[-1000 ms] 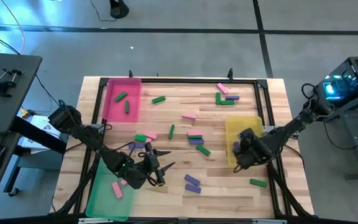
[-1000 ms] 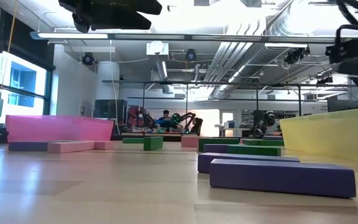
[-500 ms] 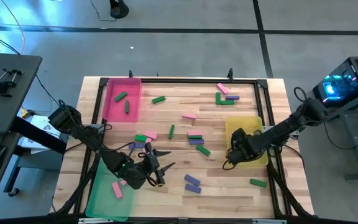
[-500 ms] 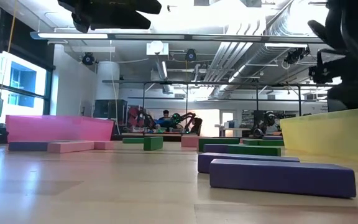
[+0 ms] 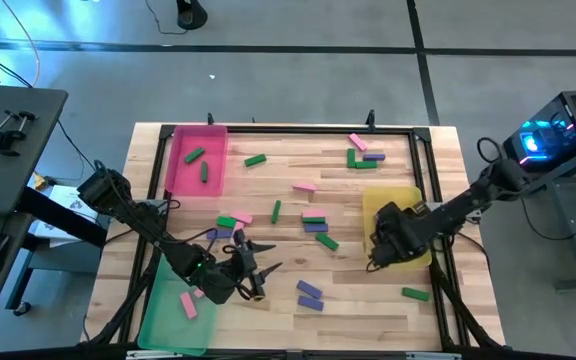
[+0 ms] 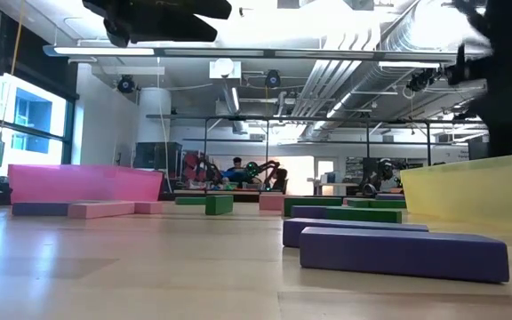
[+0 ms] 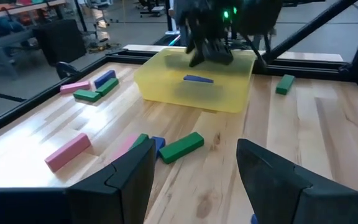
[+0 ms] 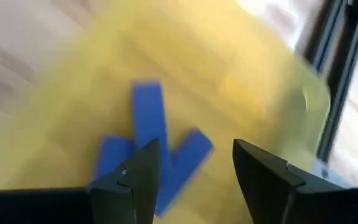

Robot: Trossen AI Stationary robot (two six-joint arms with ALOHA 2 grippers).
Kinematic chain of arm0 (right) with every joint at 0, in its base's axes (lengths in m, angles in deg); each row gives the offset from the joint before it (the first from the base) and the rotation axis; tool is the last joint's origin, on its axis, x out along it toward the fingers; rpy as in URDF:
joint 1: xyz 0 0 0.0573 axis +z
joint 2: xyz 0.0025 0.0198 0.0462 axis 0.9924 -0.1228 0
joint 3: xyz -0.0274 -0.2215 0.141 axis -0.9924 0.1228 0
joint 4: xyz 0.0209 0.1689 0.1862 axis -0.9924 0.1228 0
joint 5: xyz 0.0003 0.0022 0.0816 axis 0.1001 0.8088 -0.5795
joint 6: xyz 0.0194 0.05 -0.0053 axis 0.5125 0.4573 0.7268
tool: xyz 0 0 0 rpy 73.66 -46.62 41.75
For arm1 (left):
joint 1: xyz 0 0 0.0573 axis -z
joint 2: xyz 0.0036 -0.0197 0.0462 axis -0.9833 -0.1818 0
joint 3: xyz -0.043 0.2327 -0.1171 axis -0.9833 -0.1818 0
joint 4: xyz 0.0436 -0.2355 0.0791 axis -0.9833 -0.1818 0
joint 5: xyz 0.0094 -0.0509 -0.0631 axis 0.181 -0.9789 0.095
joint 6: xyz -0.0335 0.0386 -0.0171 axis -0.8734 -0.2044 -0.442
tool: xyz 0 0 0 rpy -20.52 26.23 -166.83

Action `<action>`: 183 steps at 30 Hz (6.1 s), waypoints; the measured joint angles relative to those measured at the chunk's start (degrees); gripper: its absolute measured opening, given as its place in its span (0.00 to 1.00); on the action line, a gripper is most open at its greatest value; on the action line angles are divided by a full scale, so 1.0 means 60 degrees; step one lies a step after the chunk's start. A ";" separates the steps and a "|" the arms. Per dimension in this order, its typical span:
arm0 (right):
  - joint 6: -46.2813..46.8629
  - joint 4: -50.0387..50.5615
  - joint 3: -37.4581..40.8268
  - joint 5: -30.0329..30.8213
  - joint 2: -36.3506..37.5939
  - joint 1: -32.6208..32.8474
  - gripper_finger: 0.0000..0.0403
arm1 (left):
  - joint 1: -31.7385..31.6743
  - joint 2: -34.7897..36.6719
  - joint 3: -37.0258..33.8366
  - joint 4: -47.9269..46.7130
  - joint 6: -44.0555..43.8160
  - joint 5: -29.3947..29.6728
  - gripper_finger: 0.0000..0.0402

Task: Sort blocks
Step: Put the pink block into the green bin, then put the green block into the pink bin

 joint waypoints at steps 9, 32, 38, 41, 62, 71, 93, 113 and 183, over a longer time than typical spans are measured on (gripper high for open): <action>-0.1278 -0.3846 -0.0555 0.4349 0.0050 0.1874 0.46 | -0.0075 0.0007 0.0000 -0.0461 -0.0268 -0.0136 0.53; -0.7220 -1.0226 -0.0559 0.4693 -0.1154 0.2833 0.46 | -0.4905 0.0590 0.0000 -0.7736 0.0924 -0.6497 0.46; -0.7217 -1.0228 -0.0559 0.4692 -0.1154 0.2816 0.46 | -0.5309 0.0590 -0.0031 -0.7804 0.2607 -0.6815 0.46; -0.7220 -1.0230 -0.0559 0.4664 -0.1154 0.2816 0.46 | -0.5551 0.0590 -0.0037 -0.7829 0.2835 -0.6998 0.46; -0.7223 -1.0232 -0.0555 0.4397 -0.1154 0.2816 0.46 | -0.6371 -0.0804 -0.0020 -0.7892 0.4269 -0.8242 0.46; -0.7191 -1.0228 -0.0555 0.4393 -0.1154 0.2816 0.46 | -0.6370 -0.0659 0.0156 -0.8448 0.4078 -0.8412 0.35; -0.7125 -1.0232 -0.0555 0.4404 -0.1154 0.2816 0.46 | -0.4736 -0.0601 0.1621 -0.5673 0.5060 -0.8551 0.16; -0.7030 -1.0228 -0.0548 0.4473 -0.1154 0.2816 0.46 | 0.1442 0.0837 0.2102 -0.4144 0.1149 -0.5421 0.16; -0.7023 -1.0257 -0.0549 0.4550 -0.1154 0.2677 0.46 | 0.1791 0.3665 -0.0459 -0.4838 -0.1300 0.1100 0.51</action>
